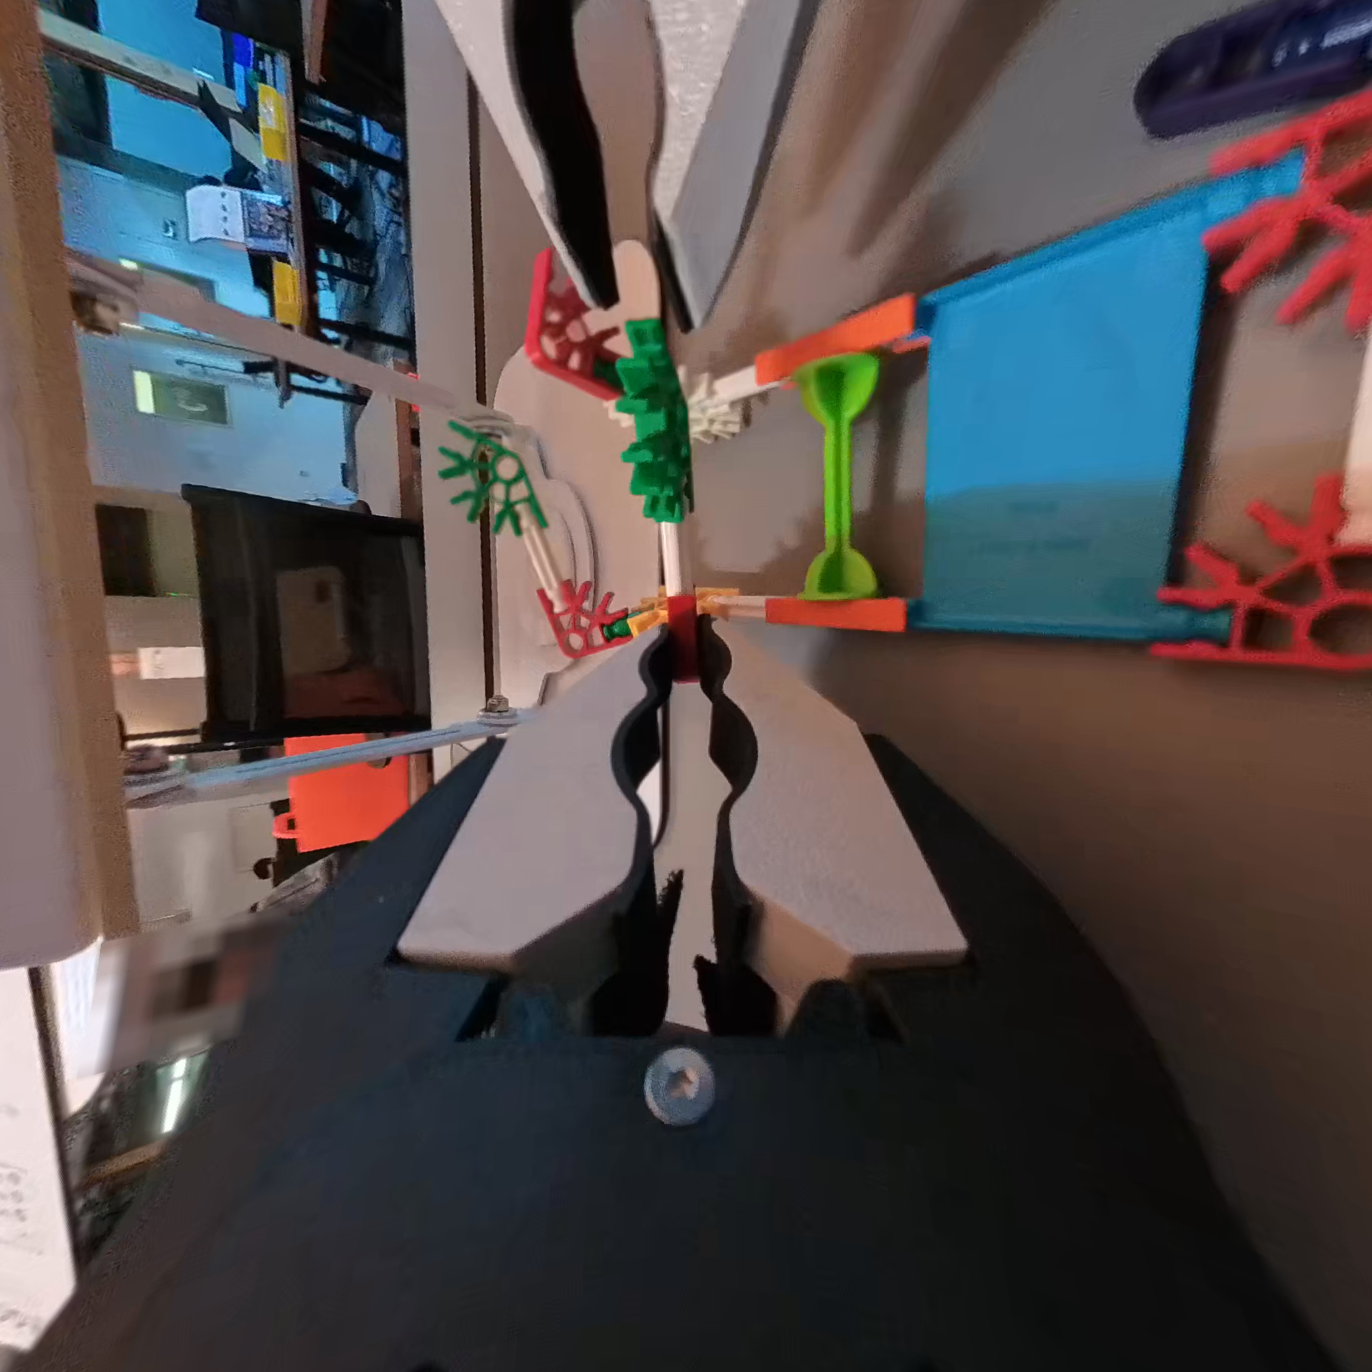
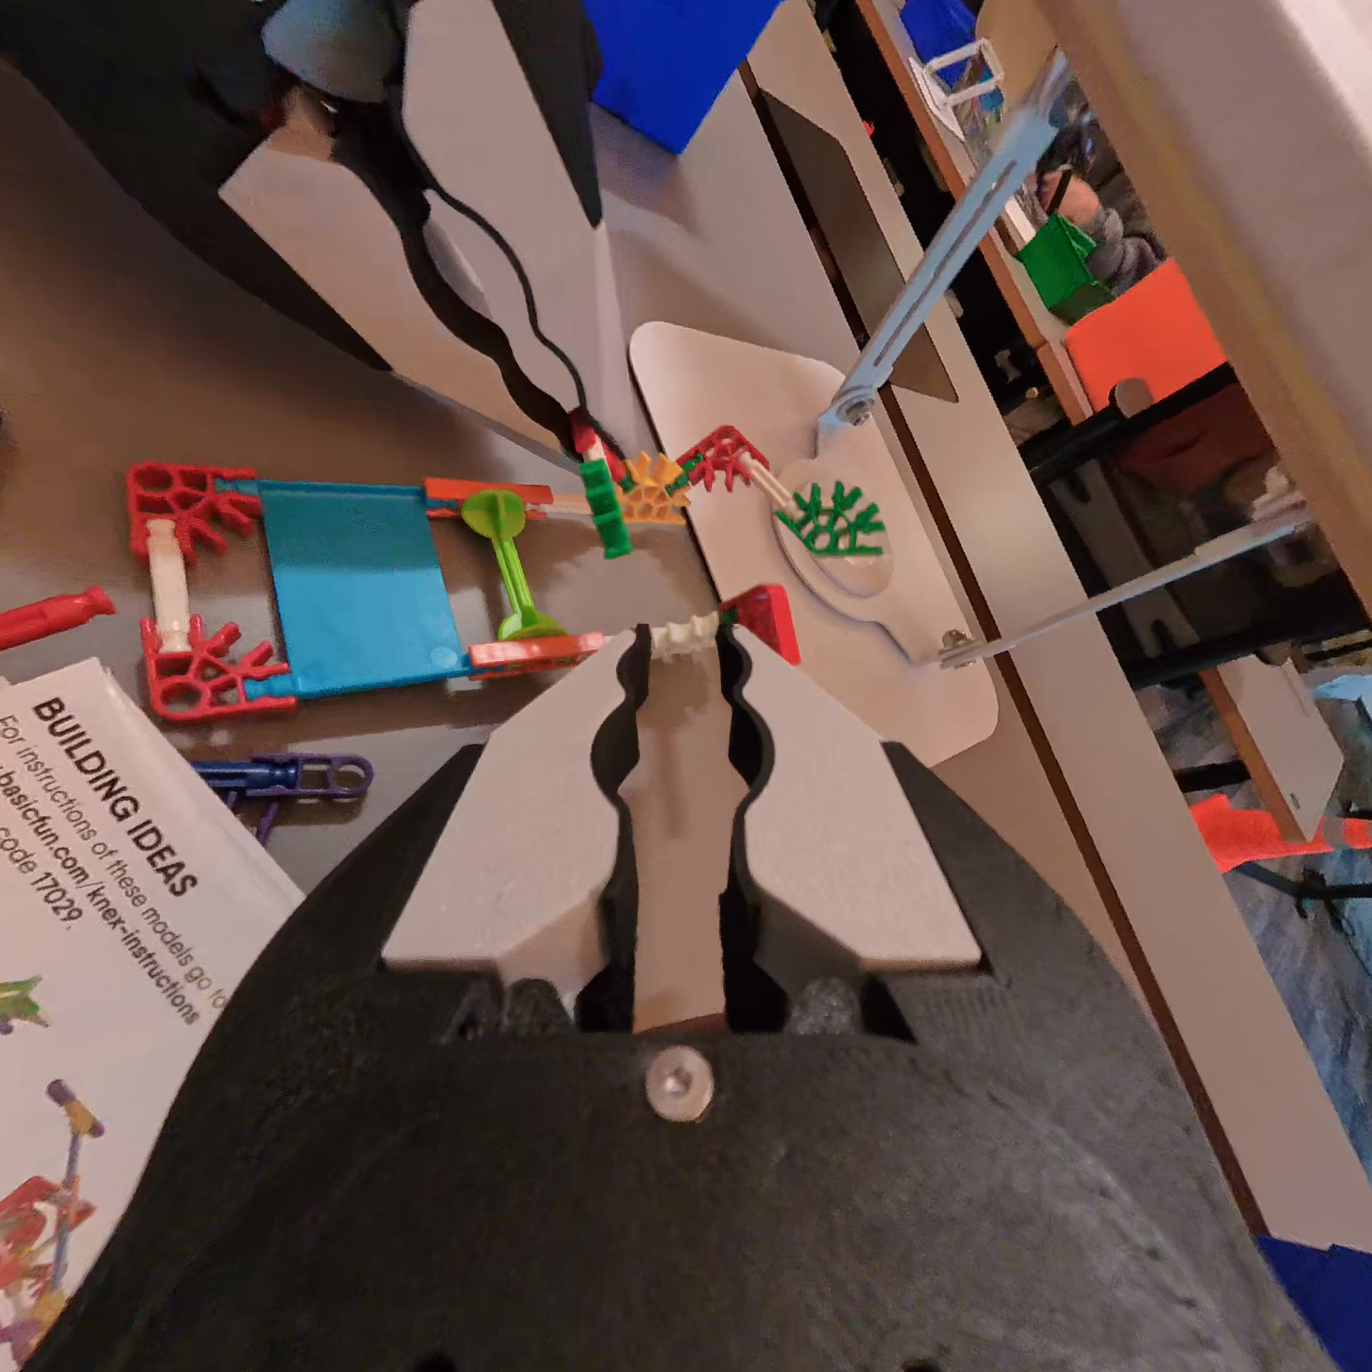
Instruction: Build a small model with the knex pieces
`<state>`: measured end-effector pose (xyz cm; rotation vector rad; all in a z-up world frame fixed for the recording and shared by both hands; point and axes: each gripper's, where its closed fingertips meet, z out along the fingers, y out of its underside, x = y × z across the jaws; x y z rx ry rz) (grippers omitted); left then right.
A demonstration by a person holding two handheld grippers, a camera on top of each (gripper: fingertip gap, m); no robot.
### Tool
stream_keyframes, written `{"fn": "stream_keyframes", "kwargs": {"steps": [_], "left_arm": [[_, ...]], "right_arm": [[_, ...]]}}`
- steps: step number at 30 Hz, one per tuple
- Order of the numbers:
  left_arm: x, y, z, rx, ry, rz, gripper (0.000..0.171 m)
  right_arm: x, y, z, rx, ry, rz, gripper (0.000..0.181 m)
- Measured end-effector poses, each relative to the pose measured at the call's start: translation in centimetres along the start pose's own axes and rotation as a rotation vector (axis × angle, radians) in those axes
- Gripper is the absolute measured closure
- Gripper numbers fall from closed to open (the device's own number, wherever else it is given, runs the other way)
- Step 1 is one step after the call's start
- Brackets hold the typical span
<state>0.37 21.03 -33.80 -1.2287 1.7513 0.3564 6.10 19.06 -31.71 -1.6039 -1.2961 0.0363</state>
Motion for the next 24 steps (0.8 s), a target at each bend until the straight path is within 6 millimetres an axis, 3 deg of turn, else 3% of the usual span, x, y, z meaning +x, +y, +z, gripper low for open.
{"fn": "stream_keyframes", "kwargs": {"steps": [8,10,12,15,18,24], "left_arm": [[-0.1,0.0,0.1,-0.05,-0.033,0.058,0.167],[0.2,0.5,0.2,-0.064,-0.004,0.016,0.15],[0.3,1.1,0.1,-0.072,0.017,-0.03,0.147],[0.8,1.7,-0.2,-0.067,0.108,-0.21,0.142],[1.6,0.9,-0.8,-0.007,0.267,-0.479,0.14],[0.0,0.1,-1.0,0.119,0.425,-0.922,0.139]], "right_arm": [[-0.8,0.9,0.5,-0.036,-0.038,0.003,0.167],[-0.9,1.0,0.6,-0.039,-0.049,0.018,0.167],[-0.9,1.1,0.6,-0.038,-0.057,0.04,0.169],[-1.0,1.1,0.7,-0.025,-0.085,0.1,0.168],[-0.8,0.8,0.7,0.0,-0.11,0.177,0.167],[-1.3,0.7,1.0,-0.001,-0.137,0.196,0.168]]}}
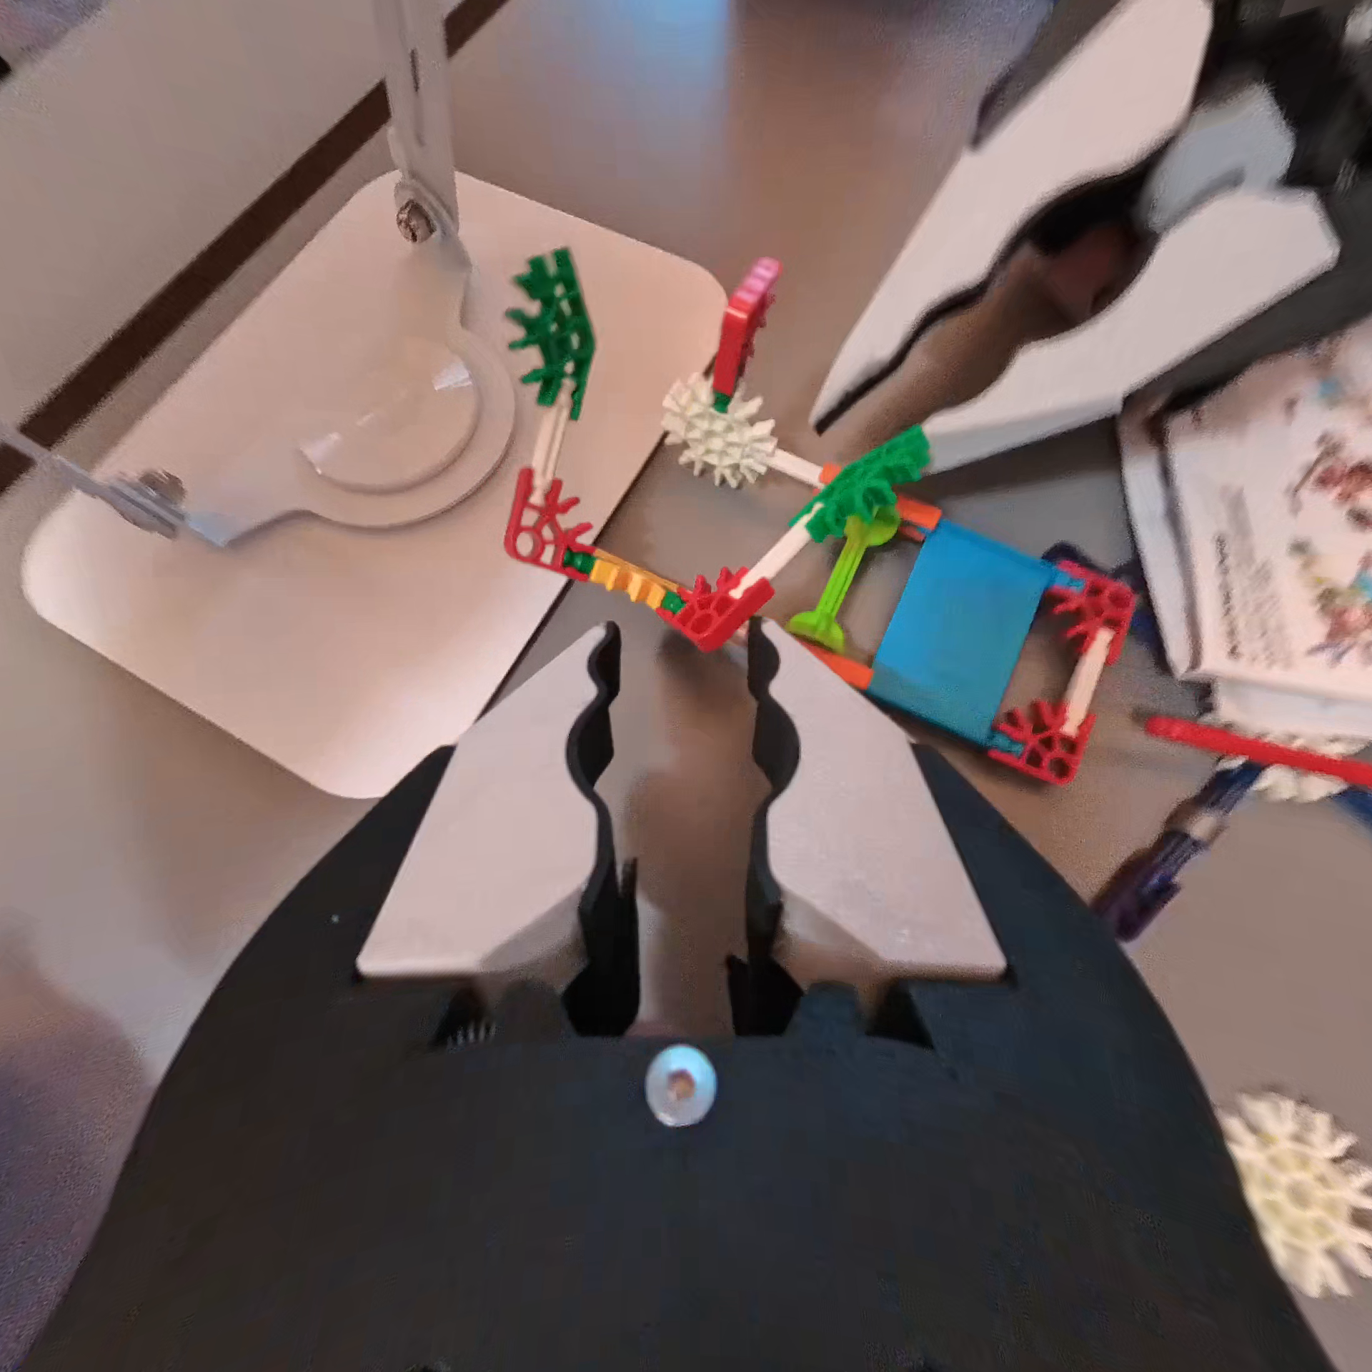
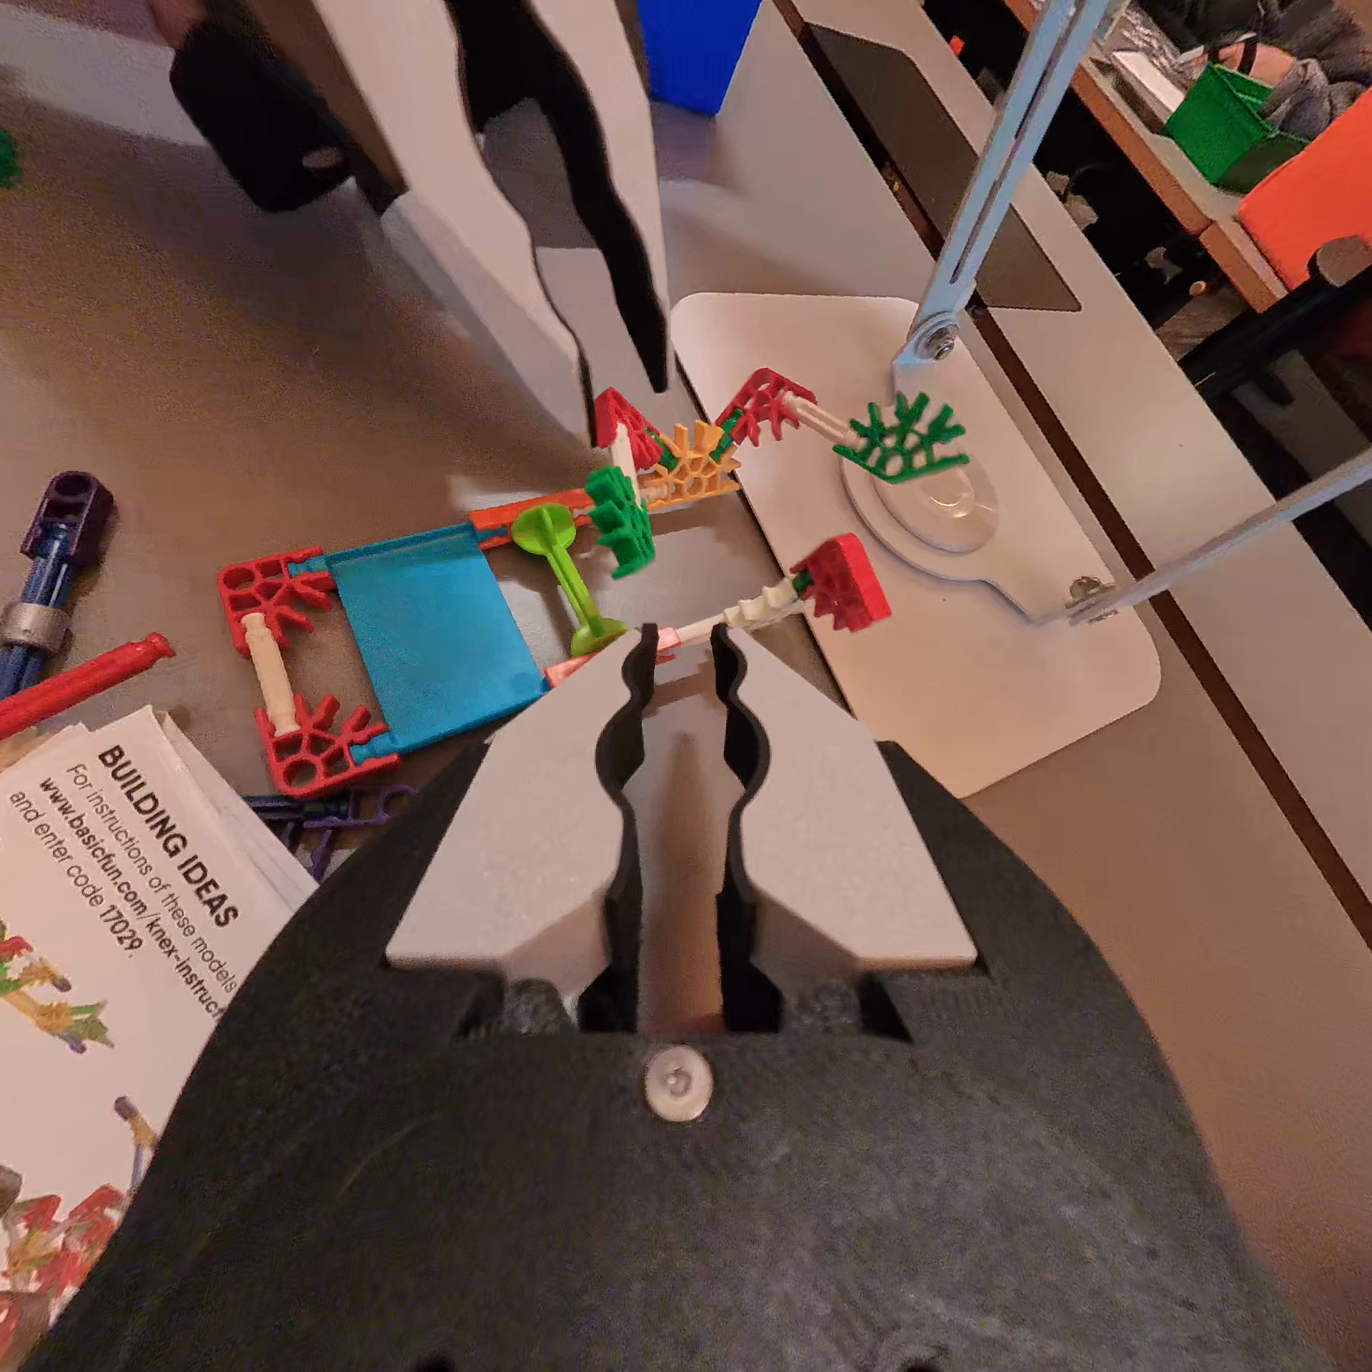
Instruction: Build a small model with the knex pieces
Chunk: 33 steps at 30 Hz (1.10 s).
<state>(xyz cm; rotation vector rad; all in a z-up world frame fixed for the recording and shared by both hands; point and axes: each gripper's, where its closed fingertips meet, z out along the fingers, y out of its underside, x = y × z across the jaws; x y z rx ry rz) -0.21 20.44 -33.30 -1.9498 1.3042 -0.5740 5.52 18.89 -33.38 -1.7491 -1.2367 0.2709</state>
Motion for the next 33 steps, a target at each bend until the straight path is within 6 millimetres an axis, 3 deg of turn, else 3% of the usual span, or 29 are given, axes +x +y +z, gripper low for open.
{"fn": "stream_keyframes", "kwargs": {"steps": [6,14,20,25,28,33], "left_arm": [[-1.2,-0.6,0.9,0.033,0.082,-0.257,0.137],[-2.1,-2.0,0.2,0.112,0.127,-0.336,0.14],[-1.3,-2.0,1.5,0.023,0.141,-0.254,0.146],[0.0,-0.4,3.1,-0.147,0.105,-0.163,0.153],[0.1,-0.5,3.2,-0.177,0.057,-0.111,0.164],[0.0,-0.6,3.2,-0.264,-0.069,0.06,0.164]], "right_arm": [[-0.3,-0.1,0.4,-0.004,-0.005,0.0,0.171],[-2.0,-0.7,0.8,-0.017,-0.059,-0.019,0.172],[-3.5,-1.3,1.0,-0.017,-0.08,-0.09,0.175],[-3.4,-1.0,1.1,-0.019,-0.084,-0.073,0.177],[-3.5,-0.9,1.2,-0.027,-0.087,-0.079,0.181],[-3.6,-0.8,1.2,-0.028,-0.095,-0.071,0.181]]}}
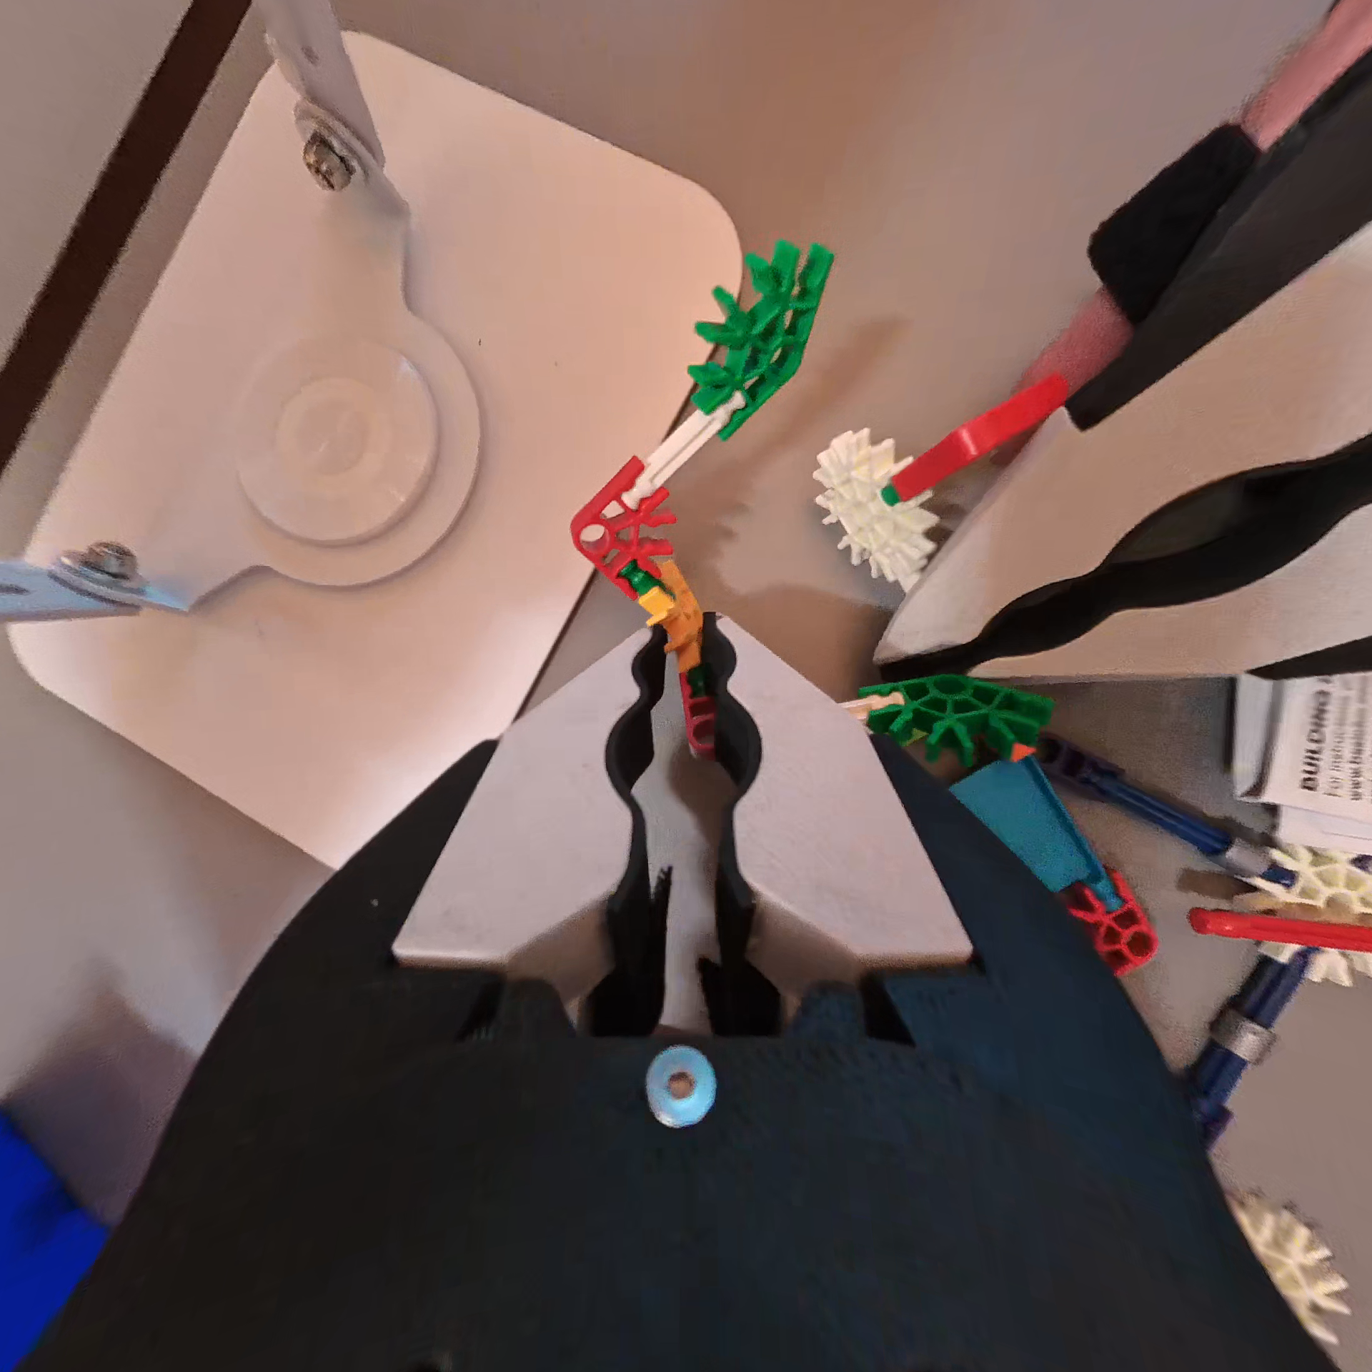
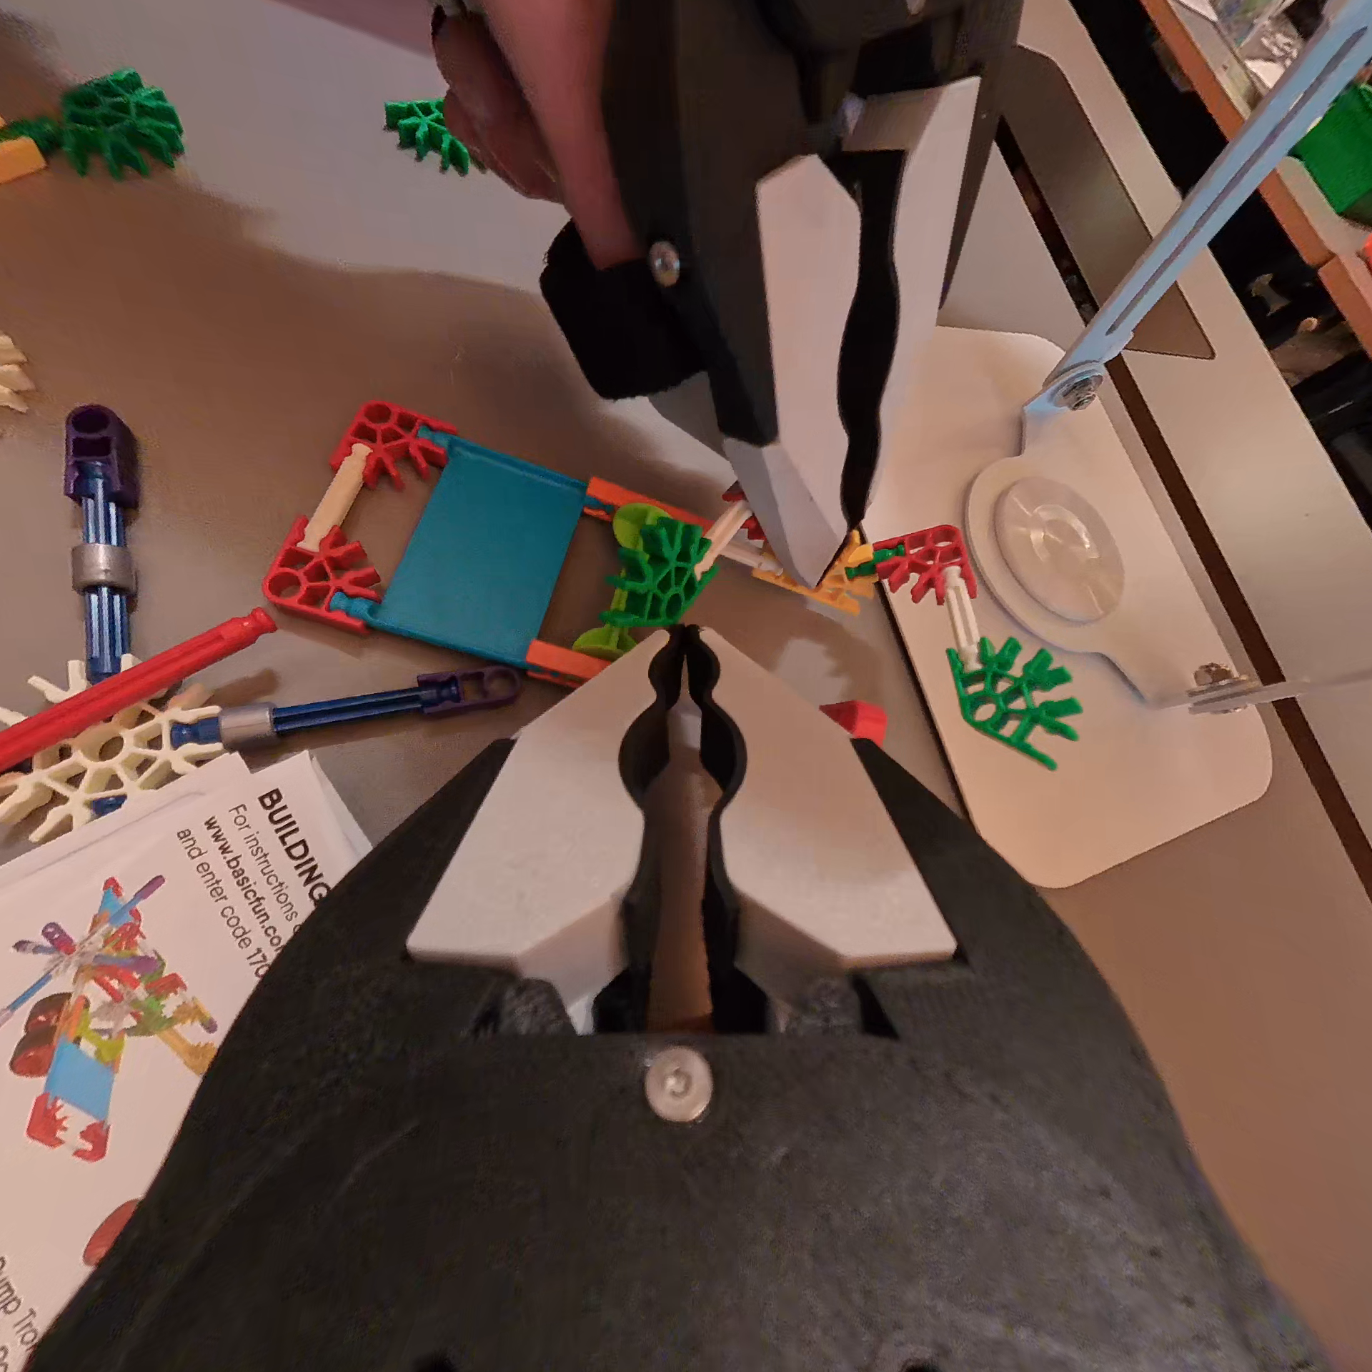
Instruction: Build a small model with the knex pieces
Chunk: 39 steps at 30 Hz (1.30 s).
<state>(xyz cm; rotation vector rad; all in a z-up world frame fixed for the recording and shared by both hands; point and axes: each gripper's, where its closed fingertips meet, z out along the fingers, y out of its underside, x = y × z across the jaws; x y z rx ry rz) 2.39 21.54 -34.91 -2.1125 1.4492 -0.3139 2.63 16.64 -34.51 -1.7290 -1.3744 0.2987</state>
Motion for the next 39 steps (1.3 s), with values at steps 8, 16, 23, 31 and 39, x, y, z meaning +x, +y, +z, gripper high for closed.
{"fn": "stream_keyframes", "kwargs": {"steps": [8,16,23,31,39], "left_arm": [[-0.1,-0.1,-0.2,-0.157,-0.237,0.275,0.164],[-0.2,-0.2,-0.2,-0.132,-0.184,0.204,0.159],[0.2,0.0,-1.0,-0.068,-0.053,0.091,0.152],[0.4,0.3,-0.6,-0.046,0.054,-0.011,0.151],[0.2,0.5,-2.6,0.001,0.114,0.034,0.144]], "right_arm": [[0.1,0.1,-0.1,-0.001,0.003,0.01,0.181],[0.9,0.0,-1.3,0.029,0.004,0.033,0.178],[-0.1,-1.4,-2.9,0.097,-0.075,0.035,0.153],[-1.6,-1.3,-1.1,0.034,-0.056,-0.044,0.165],[-0.6,-0.4,-1.4,0.02,-0.049,0.016,0.173]]}}
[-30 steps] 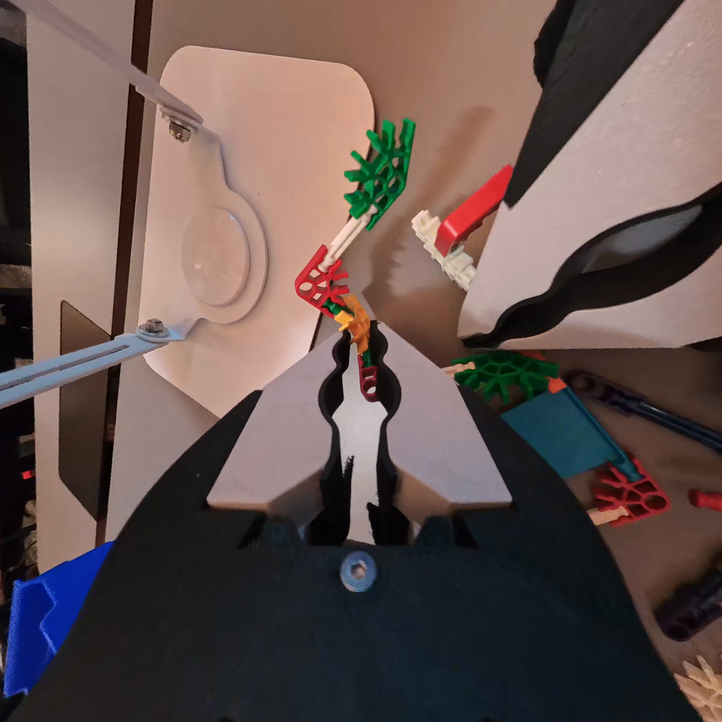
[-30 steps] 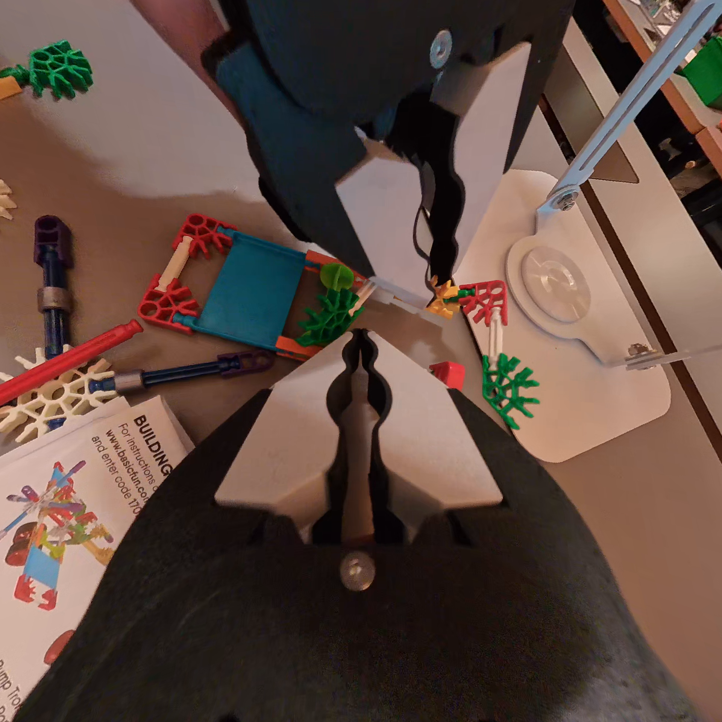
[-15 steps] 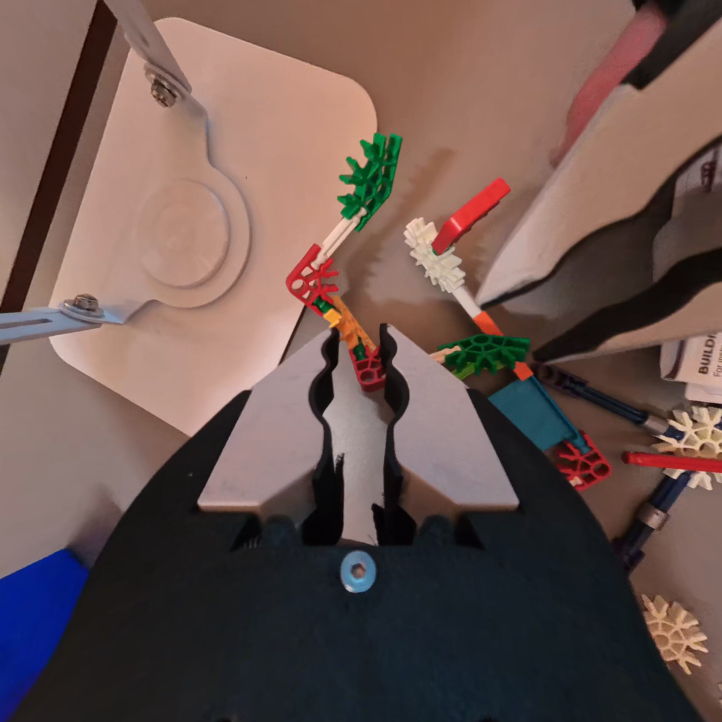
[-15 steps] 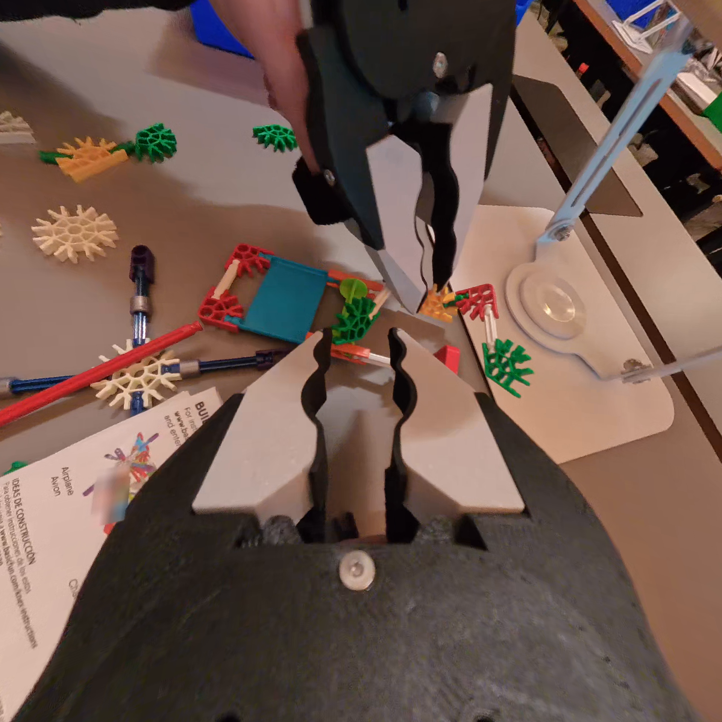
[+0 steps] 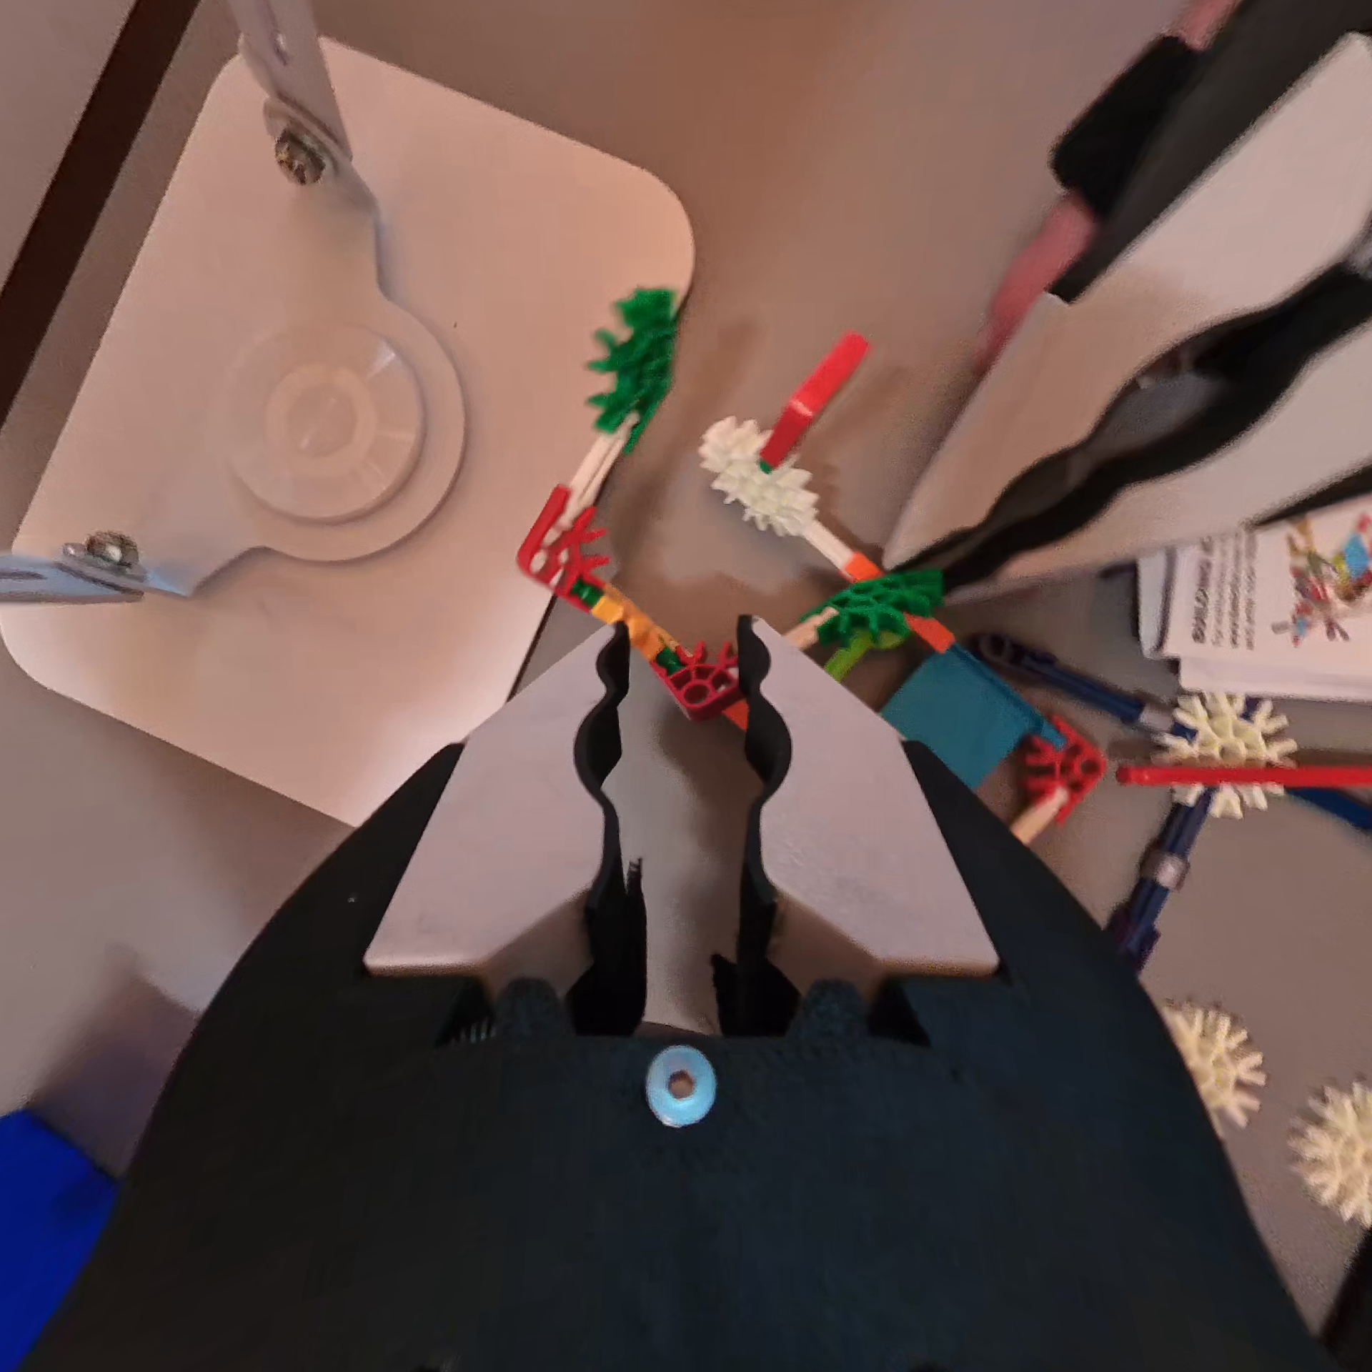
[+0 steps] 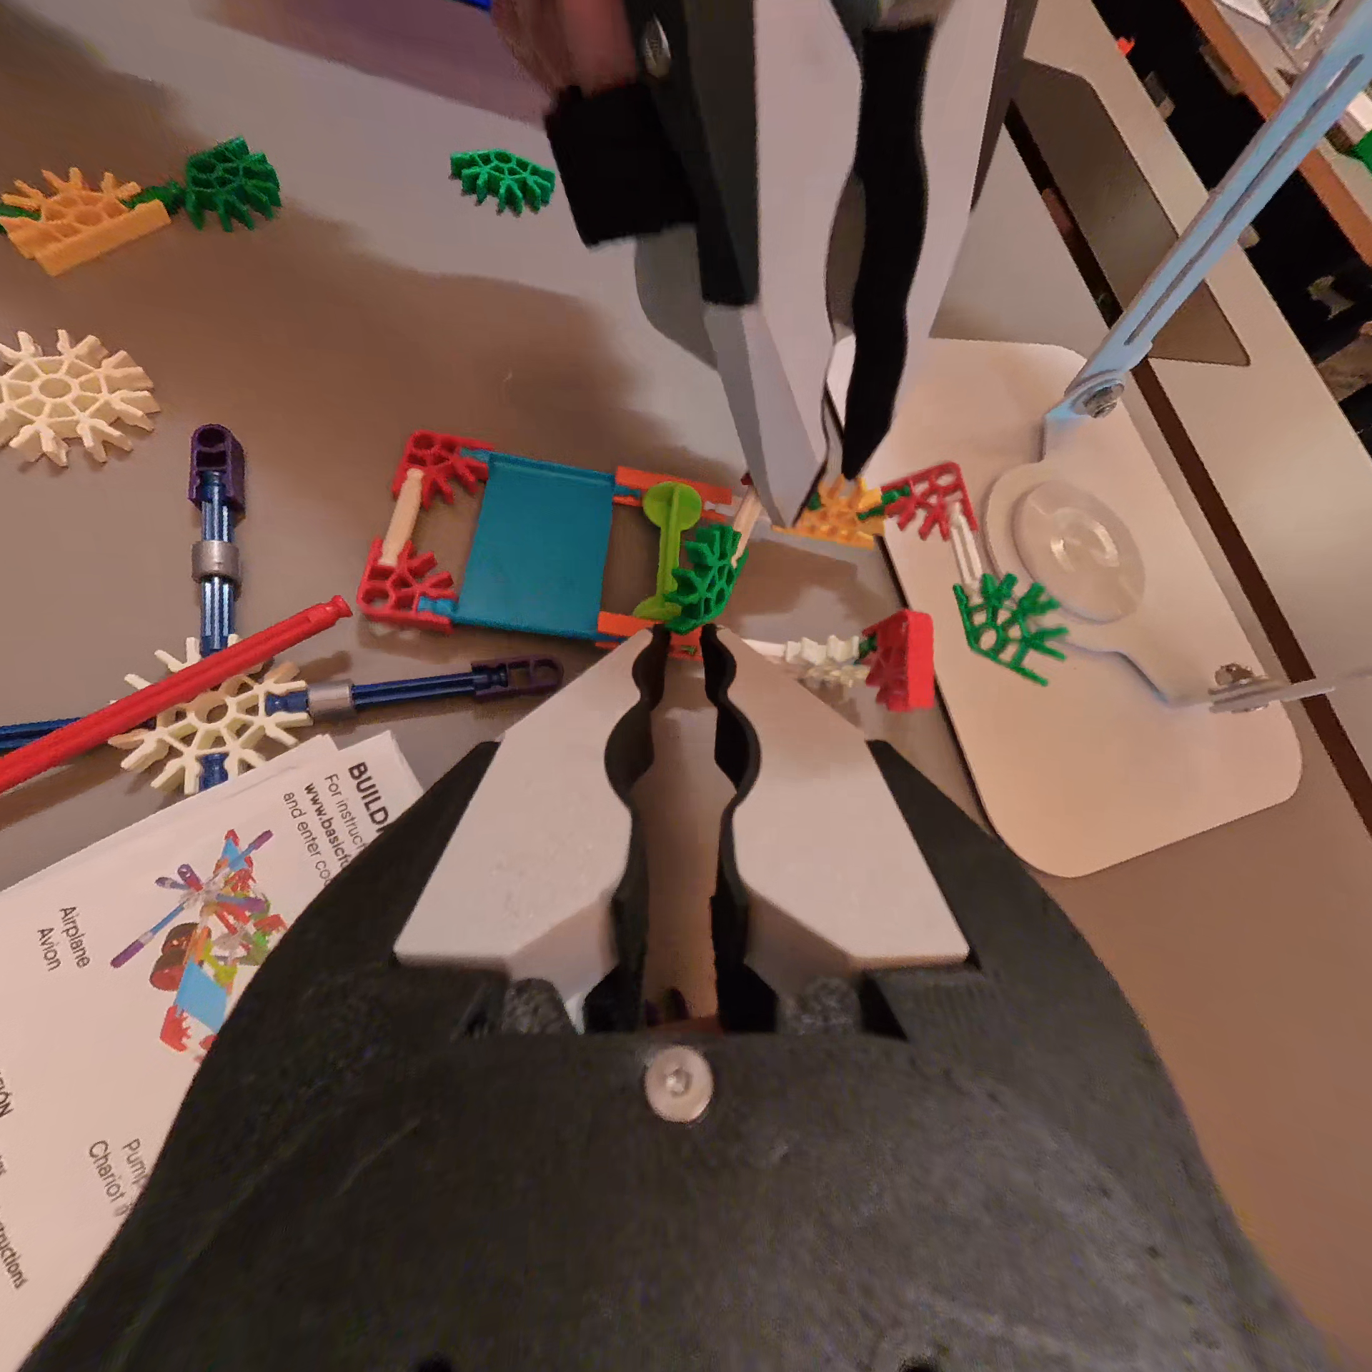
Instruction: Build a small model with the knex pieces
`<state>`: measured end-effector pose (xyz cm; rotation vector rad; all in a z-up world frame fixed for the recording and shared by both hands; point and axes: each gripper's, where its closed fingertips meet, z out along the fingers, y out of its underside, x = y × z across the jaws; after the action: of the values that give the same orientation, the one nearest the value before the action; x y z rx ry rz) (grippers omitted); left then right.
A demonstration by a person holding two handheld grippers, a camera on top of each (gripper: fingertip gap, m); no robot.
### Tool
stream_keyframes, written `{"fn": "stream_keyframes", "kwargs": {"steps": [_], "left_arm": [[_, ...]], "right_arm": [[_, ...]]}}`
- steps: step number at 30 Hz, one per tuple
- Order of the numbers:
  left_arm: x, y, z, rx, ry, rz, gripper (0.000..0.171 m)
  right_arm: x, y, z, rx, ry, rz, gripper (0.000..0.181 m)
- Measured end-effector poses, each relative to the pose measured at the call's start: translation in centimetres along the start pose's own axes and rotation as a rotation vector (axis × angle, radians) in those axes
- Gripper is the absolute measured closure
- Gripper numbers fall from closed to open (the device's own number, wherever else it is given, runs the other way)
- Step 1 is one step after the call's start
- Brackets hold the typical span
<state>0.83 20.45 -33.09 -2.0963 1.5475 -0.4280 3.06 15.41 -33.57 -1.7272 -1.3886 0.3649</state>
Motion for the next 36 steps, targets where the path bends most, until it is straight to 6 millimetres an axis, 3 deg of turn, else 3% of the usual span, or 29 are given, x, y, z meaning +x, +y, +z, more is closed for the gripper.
{"fn": "stream_keyframes", "kwargs": {"steps": [6,11,15,24,29,36], "left_arm": [[1.4,0.4,-1.9,0.035,0.036,0.182,0.146],[1.1,1.3,-0.8,-0.029,-0.119,0.421,0.152],[0.6,1.0,-0.3,-0.034,-0.181,0.485,0.159],[0.0,0.9,-0.3,-0.027,-0.14,0.374,0.162],[0.1,0.7,-0.3,-0.025,-0.085,0.309,0.163],[0.5,0.1,0.0,-0.066,-0.044,0.285,0.164]], "right_arm": [[0.3,0.2,0.0,-0.002,0.011,0.004,0.176],[0.4,0.2,0.0,0.003,0.008,0.01,0.175],[0.4,0.2,0.0,0.009,0.003,0.02,0.175],[0.1,-0.1,-0.1,0.011,-0.002,0.004,0.179],[-0.9,-2.2,-0.6,0.11,-0.025,-0.044,0.177],[-2.2,-0.4,1.0,0.002,-0.051,-0.126,0.181]]}}
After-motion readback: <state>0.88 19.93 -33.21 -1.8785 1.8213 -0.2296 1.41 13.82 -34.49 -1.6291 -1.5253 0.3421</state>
